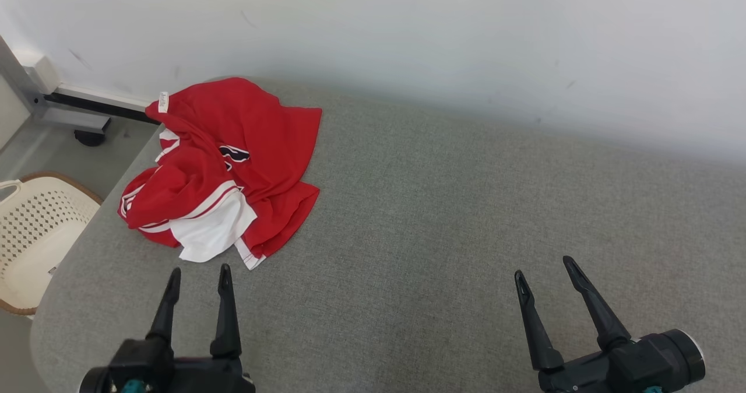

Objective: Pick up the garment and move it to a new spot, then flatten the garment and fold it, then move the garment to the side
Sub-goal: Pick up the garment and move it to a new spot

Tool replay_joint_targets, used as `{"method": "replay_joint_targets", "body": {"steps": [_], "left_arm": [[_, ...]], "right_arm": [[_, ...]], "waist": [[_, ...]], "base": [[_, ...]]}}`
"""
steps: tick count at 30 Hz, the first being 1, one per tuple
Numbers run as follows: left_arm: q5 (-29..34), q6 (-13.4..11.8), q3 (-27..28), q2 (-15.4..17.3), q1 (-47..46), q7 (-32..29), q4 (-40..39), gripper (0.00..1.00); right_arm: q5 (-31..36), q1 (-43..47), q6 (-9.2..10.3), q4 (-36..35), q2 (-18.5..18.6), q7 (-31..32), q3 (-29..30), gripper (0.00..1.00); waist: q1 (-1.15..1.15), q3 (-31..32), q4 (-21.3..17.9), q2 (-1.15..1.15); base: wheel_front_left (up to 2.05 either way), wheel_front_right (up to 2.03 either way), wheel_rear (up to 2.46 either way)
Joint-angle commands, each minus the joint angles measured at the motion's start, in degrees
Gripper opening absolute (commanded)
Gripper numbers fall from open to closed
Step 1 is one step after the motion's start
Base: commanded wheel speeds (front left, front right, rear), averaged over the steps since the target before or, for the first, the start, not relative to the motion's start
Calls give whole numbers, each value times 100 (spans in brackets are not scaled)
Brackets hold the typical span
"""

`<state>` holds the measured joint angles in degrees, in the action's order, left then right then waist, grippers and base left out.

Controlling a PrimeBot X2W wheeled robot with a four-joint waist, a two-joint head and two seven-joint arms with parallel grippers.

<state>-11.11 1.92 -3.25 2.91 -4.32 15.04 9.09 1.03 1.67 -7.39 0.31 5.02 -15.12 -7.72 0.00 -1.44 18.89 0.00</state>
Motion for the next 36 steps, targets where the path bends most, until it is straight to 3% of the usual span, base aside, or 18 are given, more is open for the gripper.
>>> {"method": "replay_joint_targets", "body": {"steps": [1,8,13,20,25,31,36], "left_arm": [[-89,-30,30,-3,-174,17,31,100],[-835,89,218,-6,-744,17,482,100],[-716,199,418,11,-1440,17,1246,100],[-833,171,774,276,-2754,3,2447,100],[-1100,299,899,485,-3473,-240,3128,100],[-1174,64,1009,800,-4487,-703,4036,100],[-1237,34,963,973,-5216,-1361,4630,100]], "right_arm": [[-2,7,-19,-20,65,-5,-17,100],[-46,-140,-19,-74,224,-4,15,100],[-9,-350,-19,-185,399,-5,-73,100],[23,-652,-19,-356,631,-5,-72,100],[30,-778,-19,-368,725,-4,-2,100],[81,-940,-19,-477,820,-5,116,100],[132,-1041,-19,-538,925,-5,183,100]], "waist": [[0,-78,-12,0],[0,-345,-61,0],[0,-750,-101,0],[0,-1438,-209,0],[0,-1746,-255,0],[0,-2130,-307,0],[0,-2400,-284,0]], "base": [[0,0,0],[0,0,0],[0,0,0],[0,0,0],[0,0,0],[0,0,0],[0,0,0]]}}
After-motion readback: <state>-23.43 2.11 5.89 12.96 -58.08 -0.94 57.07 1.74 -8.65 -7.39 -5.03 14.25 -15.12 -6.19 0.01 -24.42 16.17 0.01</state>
